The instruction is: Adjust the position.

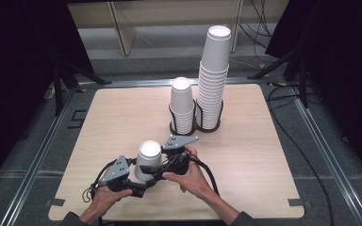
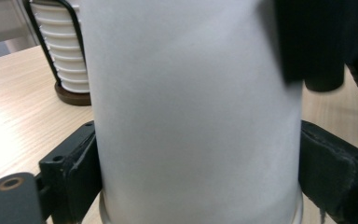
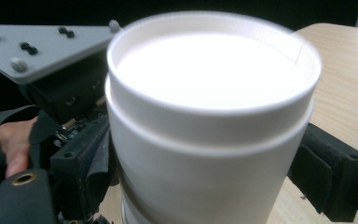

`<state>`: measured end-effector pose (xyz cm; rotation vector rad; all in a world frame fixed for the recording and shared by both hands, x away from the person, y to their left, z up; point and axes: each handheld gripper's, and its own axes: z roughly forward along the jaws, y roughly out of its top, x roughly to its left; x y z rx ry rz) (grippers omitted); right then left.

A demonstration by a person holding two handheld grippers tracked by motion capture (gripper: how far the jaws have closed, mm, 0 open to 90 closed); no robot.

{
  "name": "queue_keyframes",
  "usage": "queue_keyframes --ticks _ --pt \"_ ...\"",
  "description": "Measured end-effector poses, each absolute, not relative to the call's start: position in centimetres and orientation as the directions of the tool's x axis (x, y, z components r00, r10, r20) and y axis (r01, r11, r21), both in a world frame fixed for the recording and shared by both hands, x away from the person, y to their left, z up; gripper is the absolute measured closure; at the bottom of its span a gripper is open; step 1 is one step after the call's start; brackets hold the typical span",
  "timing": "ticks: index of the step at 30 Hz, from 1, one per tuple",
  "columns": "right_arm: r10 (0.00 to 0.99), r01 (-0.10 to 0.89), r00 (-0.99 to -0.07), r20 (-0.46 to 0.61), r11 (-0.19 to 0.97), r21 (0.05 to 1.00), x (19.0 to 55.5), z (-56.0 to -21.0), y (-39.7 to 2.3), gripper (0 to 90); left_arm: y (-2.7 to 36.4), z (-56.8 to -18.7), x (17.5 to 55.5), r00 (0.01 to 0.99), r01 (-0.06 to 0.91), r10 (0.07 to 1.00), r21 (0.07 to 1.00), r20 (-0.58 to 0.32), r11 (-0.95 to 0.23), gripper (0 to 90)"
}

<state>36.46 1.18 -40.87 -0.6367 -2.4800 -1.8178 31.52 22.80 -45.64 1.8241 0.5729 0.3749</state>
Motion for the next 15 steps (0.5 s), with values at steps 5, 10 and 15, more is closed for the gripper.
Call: queue_keyframes --ticks 5,10,15 --pt "0.281 0.303 -0.936 0.214 0.329 0.895 36.6 -38.5 0.4 15.3 22.5 -45.6 31.3 0.845 0.153 0.533 0.942 0.031 -0.297 10.8" --pt "0.245 0.273 -0.953 0.18 0.429 0.861 36.8 -37.4 -0.3 15.3 22.4 -45.5 31.1 0.86 0.138 0.507 0.926 0.064 -0.352 10.9" --pt "0.226 0.264 -0.959 0.171 0.491 0.831 36.7 -37.4 -0.2 15.5 22.0 -45.6 30.9 0.872 0.1 0.472 0.895 0.131 -0.435 11.0"
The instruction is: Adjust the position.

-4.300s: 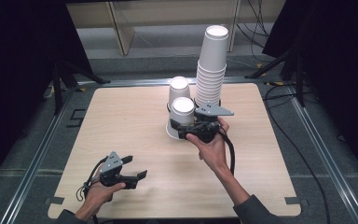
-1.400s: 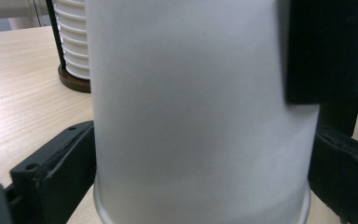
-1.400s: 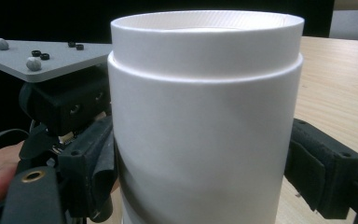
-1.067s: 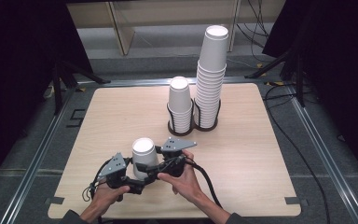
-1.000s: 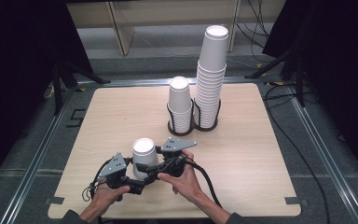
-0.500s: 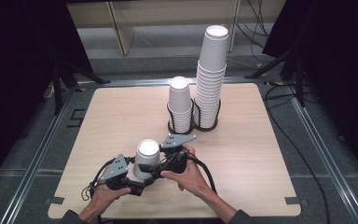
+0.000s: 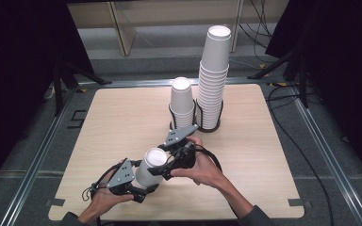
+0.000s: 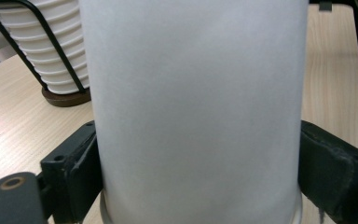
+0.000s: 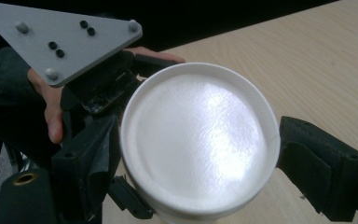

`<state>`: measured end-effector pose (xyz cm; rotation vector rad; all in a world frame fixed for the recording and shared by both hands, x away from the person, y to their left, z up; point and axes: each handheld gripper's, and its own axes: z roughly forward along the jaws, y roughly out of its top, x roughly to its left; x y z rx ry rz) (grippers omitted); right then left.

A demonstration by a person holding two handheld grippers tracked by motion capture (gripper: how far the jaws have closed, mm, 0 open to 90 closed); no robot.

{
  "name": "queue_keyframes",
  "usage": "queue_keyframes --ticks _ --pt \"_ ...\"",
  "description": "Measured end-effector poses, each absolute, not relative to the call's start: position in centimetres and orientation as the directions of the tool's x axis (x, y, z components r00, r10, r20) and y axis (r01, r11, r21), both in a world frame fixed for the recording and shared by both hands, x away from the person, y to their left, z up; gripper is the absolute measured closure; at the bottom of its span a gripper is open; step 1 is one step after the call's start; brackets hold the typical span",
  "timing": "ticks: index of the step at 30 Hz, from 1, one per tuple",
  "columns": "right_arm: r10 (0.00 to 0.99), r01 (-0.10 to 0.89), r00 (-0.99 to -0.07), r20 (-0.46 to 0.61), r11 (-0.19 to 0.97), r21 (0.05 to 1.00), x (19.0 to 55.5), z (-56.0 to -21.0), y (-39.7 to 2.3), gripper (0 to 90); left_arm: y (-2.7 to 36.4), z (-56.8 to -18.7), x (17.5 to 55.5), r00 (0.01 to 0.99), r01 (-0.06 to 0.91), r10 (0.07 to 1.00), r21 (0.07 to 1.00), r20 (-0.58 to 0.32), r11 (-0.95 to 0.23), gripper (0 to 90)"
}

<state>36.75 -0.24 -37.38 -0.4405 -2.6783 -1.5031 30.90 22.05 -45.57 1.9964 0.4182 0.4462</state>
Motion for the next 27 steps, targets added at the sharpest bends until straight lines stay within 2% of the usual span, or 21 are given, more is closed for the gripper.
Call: queue_keyframes --ticks 7,8,10,12,13,15,16,20,22,23,25,27 --pt "0.198 0.239 -0.968 0.153 0.551 0.8 36.6 -37.8 0.2 15.7 21.6 -45.8 30.6 0.885 0.065 0.427 0.861 0.183 -0.504 11.2" --pt "0.207 0.261 -0.963 0.173 0.562 0.785 36.4 -37.9 0.3 15.8 21.5 -45.8 30.5 0.882 0.061 0.431 0.862 0.189 -0.503 11.2" --pt "0.192 0.232 -0.97 0.147 0.575 0.785 36.5 -38.1 0.5 16.1 21.5 -45.8 30.4 0.884 0.057 0.424 0.856 0.196 -0.514 11.2" --pt "0.204 0.275 -0.96 0.189 0.592 0.758 36.2 -38.3 0.6 16.4 21.5 -45.8 30.3 0.887 0.053 0.414 0.845 0.206 -0.532 11.2" --pt "0.181 0.236 -0.971 0.158 0.595 0.768 36.4 -38.5 0.7 17.2 21.4 -45.8 30.3 0.886 0.049 0.415 0.847 0.208 -0.529 11.2" --pt "0.181 0.25 -0.968 0.175 0.614 0.749 36.2 -38.6 0.8 19.9 21.4 -45.9 30.3 0.885 0.04 0.411 0.843 0.219 -0.537 11.1" --pt "0.168 0.218 -0.975 0.144 0.618 0.755 36.2 -38.6 0.9 20.2 21.5 -45.9 30.3 0.886 0.041 0.409 0.84 0.22 -0.541 11.1" --pt "0.168 0.21 -0.977 0.133 0.623 0.754 36.1 -38.5 0.9 20.9 21.5 -46.0 30.4 0.885 0.037 0.414 0.855 0.212 -0.517 9.2" --pt "0.186 0.238 -0.97 0.155 0.618 0.749 36.0 -38.3 0.7 21.1 21.5 -46.1 30.4 0.879 0.04 0.432 0.872 0.202 -0.489 7.5" --pt "0.171 0.207 -0.977 0.128 0.607 0.767 36.2 -38.2 0.6 21.2 21.5 -46.1 30.5 0.88 0.05 0.439 0.883 0.183 -0.467 6.5" --pt "0.186 0.239 -0.97 0.159 0.591 0.771 36.3 -38.0 0.2 21.4 21.7 -46.0 30.6 0.877 0.055 0.454 0.907 0.155 -0.417 6.0" --pt "0.177 0.228 -0.972 0.155 0.559 0.797 36.7 -37.8 -0.3 21.5 21.9 -45.7 30.5 0.869 0.056 0.474 0.924 0.141 -0.378 5.5"
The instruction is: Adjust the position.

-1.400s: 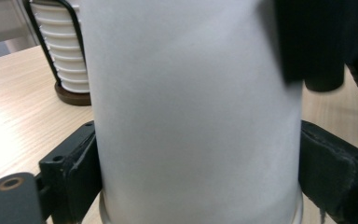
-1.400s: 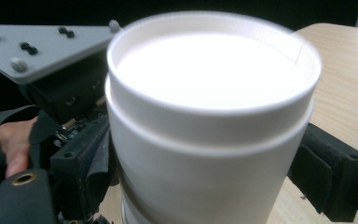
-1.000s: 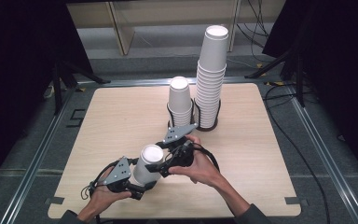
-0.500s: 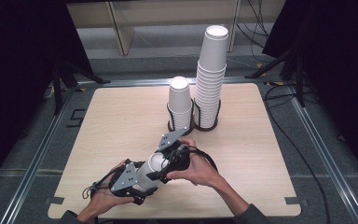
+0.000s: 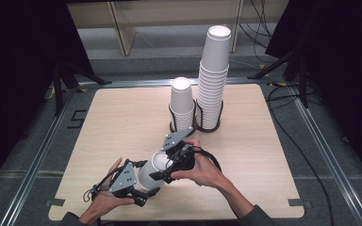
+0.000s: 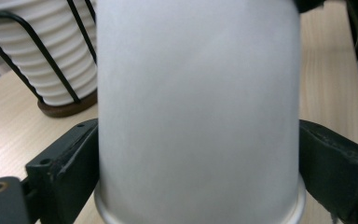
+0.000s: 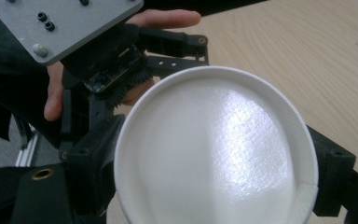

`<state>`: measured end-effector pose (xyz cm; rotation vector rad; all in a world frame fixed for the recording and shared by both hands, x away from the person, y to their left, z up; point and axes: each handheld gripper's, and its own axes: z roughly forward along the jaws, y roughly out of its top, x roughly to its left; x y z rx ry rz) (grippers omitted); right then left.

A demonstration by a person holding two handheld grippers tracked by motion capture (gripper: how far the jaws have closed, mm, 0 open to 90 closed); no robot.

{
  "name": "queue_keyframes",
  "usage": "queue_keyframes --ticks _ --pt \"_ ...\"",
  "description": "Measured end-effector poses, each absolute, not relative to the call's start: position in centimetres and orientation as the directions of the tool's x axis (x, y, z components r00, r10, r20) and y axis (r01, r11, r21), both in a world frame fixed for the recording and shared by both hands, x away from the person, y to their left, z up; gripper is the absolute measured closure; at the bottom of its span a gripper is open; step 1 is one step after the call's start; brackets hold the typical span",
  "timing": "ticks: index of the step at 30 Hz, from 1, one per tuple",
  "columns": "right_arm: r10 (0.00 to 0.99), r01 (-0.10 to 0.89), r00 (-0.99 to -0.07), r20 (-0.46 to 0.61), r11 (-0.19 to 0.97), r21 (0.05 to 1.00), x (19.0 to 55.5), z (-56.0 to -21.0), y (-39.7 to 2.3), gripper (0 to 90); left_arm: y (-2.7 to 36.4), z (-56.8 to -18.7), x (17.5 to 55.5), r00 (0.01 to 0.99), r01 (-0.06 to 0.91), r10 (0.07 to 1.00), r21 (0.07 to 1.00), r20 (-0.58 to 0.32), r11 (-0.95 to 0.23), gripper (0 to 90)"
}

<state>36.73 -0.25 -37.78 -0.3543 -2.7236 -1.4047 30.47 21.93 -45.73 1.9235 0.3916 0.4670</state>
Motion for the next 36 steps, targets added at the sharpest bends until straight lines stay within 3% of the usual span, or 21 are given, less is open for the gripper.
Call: queue_keyframes --ticks 3,5,7,9,11,17,25,30,36 --pt "0.213 0.265 -0.961 0.175 0.541 0.798 36.9 -37.4 -1.0 21.6 22.3 -45.5 30.5 0.855 0.047 0.503 0.949 0.123 -0.312 7.6" --pt "0.24 0.236 -0.963 0.12 0.548 0.803 37.2 -37.3 -1.6 21.7 22.6 -45.3 30.7 0.844 0.062 0.527 0.959 0.097 -0.277 17.1" --pt "0.276 0.26 -0.953 0.126 0.525 0.81 37.7 -37.3 -2.4 21.7 23.0 -45.1 30.8 0.833 0.074 0.548 0.967 0.075 -0.245 10.6" --pt "0.311 0.279 -0.941 0.132 0.495 0.823 38.3 -37.3 -3.3 21.7 23.4 -44.9 31.0 0.828 0.083 0.559 0.975 0.047 -0.206 15.2" --pt "0.347 0.329 -0.921 0.18 0.442 0.835 38.6 -37.1 -4.1 21.7 23.7 -44.9 31.2 0.824 0.083 0.566 0.982 0.026 -0.167 12.9" --pt "0.328 0.35 -0.914 0.241 0.331 0.876 39.3 -37.2 -5.2 21.7 24.1 -44.6 31.2 0.821 0.098 0.571 0.99 -0.024 -0.098 14.4" --pt "0.279 0.427 -0.893 0.352 0.286 0.858 39.0 -37.6 -4.5 21.8 23.9 -44.7 31.4 0.825 0.116 0.562 0.991 -0.062 -0.061 14.4" --pt "0.215 0.405 -0.909 0.357 0.251 0.879 39.1 -37.7 -3.9 21.8 23.7 -44.6 31.4 0.823 0.112 0.564 0.992 -0.061 -0.055 13.9" --pt "0.177 0.414 -0.908 0.379 0.249 0.875 38.7 -37.7 -3.1 22.0 23.7 -44.5 31.4 0.805 0.114 0.592 0.989 -0.039 -0.09 0.0"
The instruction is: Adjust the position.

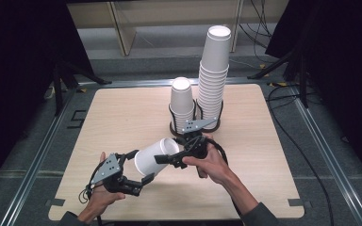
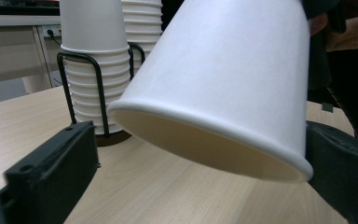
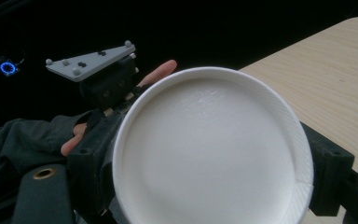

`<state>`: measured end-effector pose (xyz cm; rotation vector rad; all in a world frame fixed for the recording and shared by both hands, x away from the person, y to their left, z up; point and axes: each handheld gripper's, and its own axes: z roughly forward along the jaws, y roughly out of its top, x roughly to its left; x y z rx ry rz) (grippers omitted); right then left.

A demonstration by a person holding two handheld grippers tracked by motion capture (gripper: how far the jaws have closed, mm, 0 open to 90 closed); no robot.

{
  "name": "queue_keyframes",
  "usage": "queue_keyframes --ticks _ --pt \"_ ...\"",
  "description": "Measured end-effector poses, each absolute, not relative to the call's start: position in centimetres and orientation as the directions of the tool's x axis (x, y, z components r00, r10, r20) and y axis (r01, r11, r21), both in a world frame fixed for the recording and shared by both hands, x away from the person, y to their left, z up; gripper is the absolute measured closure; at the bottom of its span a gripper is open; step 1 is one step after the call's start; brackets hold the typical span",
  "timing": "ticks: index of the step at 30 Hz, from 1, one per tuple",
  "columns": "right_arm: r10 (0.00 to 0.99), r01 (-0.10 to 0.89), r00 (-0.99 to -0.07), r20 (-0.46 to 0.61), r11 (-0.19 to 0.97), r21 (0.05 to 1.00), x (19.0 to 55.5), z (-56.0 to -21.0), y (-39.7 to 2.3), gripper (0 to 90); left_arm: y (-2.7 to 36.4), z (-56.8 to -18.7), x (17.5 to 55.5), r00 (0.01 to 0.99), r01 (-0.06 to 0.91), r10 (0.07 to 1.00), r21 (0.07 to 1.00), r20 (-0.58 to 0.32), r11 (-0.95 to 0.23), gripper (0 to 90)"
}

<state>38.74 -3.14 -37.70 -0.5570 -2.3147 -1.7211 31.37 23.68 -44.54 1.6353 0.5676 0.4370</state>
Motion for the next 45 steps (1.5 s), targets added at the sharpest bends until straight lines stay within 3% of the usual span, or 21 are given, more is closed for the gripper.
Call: queue_keyframes --ticks 20,35,38,45 --pt "0.115 0.471 -0.882 0.456 0.245 0.848 39.0 -39.0 -2.3 22.0 23.6 -44.6 31.0 0.815 0.048 0.579 0.993 0.025 -0.11 0.4" --pt "0.099 0.49 -0.872 0.48 0.22 0.844 39.6 -39.1 -3.0 19.5 23.6 -44.1 30.9 0.83 0.058 0.555 0.979 0.06 -0.193 9.6" --pt "0.146 0.445 -0.895 0.421 0.263 0.856 39.3 -38.4 -3.2 15.3 23.5 -44.3 31.0 0.836 0.057 0.545 0.979 0.059 -0.194 9.8" --pt "0.195 0.242 -0.966 0.168 0.458 0.855 38.2 -36.0 -3.9 15.8 23.0 -44.6 30.8 0.854 0.077 0.515 0.96 0.076 -0.271 10.0"
